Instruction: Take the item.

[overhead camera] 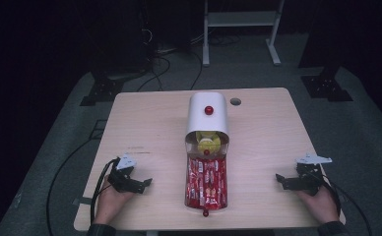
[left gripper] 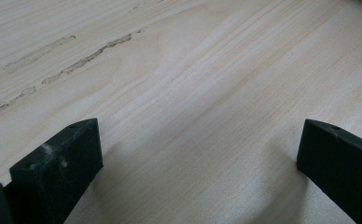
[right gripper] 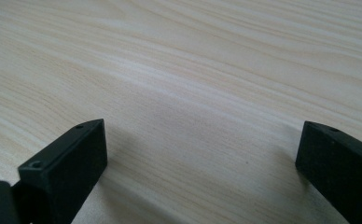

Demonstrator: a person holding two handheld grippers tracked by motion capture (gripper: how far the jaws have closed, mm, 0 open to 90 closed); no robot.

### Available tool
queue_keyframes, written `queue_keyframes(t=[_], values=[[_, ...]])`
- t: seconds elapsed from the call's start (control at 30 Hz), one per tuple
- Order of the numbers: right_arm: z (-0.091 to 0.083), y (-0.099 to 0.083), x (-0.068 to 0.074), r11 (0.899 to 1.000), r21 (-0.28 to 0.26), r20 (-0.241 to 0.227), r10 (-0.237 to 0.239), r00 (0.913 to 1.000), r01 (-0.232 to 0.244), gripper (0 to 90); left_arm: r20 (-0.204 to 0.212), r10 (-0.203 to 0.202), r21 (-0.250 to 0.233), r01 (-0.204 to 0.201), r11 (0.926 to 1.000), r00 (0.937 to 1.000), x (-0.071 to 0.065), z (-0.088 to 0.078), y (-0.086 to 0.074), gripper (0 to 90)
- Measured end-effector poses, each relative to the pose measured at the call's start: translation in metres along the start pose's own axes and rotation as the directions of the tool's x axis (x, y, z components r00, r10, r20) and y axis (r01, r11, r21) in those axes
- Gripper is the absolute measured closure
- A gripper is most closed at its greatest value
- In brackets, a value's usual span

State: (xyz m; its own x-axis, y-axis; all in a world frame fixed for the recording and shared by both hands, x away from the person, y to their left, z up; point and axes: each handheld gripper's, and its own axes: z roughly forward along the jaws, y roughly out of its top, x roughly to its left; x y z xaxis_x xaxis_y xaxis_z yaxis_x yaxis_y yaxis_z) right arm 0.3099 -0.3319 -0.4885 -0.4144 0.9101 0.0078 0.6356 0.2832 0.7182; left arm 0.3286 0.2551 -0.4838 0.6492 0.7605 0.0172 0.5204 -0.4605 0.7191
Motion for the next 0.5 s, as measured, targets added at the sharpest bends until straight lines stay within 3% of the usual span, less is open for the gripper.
queue_keyframes(t=[0.5], values=[[-0.0001, -0.0001, -0.0001, 1.0, 0.001, -0.002, -0.002, 1.0, 0.002, 1.4, 0.005, -0.016, -0.006, 0.016, 0.9998, 0.9999, 0.0025, 0.0001, 0.0006, 0.0]])
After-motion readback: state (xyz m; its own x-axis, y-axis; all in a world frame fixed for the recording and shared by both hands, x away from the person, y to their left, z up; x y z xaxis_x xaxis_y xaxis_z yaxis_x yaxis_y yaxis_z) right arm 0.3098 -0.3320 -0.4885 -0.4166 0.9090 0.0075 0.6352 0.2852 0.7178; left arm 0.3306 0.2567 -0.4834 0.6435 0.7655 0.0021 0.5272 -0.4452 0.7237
